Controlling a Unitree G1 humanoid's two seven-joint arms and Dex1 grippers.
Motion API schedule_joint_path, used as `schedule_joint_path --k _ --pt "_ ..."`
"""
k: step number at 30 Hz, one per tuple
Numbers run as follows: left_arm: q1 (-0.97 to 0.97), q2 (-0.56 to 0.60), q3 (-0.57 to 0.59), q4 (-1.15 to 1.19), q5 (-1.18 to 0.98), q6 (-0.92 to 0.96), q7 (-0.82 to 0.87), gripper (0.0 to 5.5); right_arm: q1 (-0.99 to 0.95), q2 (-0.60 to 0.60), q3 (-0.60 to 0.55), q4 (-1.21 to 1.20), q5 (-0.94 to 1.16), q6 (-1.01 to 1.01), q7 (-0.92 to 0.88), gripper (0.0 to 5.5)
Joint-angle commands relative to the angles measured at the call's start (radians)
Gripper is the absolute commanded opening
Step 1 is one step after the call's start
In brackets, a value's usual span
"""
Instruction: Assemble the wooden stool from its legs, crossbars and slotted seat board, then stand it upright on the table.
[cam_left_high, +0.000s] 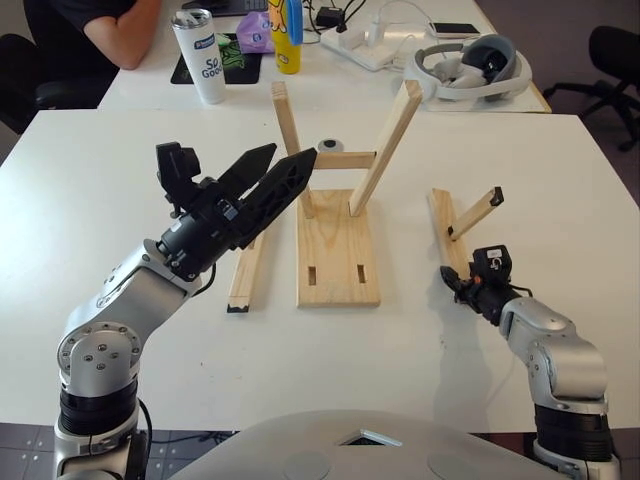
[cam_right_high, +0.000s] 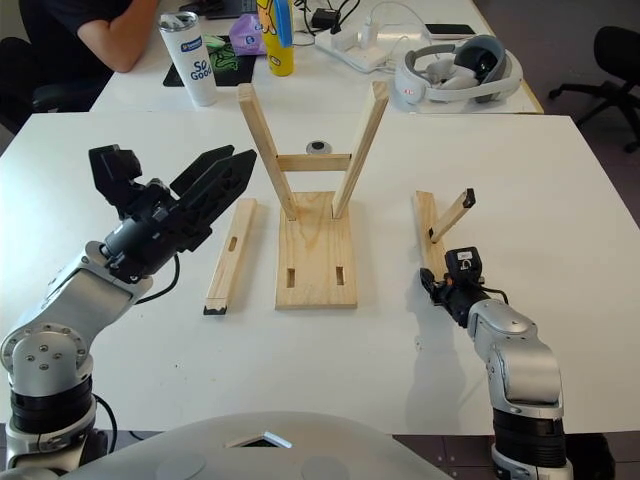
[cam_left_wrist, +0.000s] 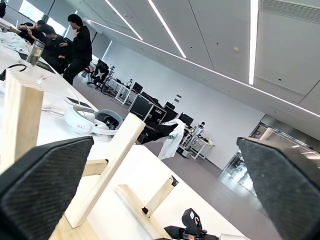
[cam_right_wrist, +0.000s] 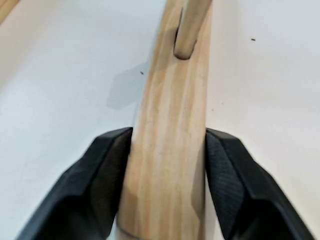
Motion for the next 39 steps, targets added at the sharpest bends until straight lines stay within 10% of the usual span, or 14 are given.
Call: schedule_joint_path --k 1,16,39 --pt "0.010 -0.002 0.001 0.029 0.040 0.000 -0.042 5.32 -0.071 0.000 -0.043 0.076 0.033 -0.042 0.022 2.10" --pt "-0.089 -0.033 0.028 0.119 0.130 -0.017 -0.121 5.40 -0.767 -0.105 -0.189 0.384 0.255 -0.181 0.186 2.10" --pt "-0.166 -0.046 0.066 0.134 -0.032 0.043 -0.110 5.40 -0.974 -0.371 -0.003 0.415 0.628 0.210 0.817 2.10"
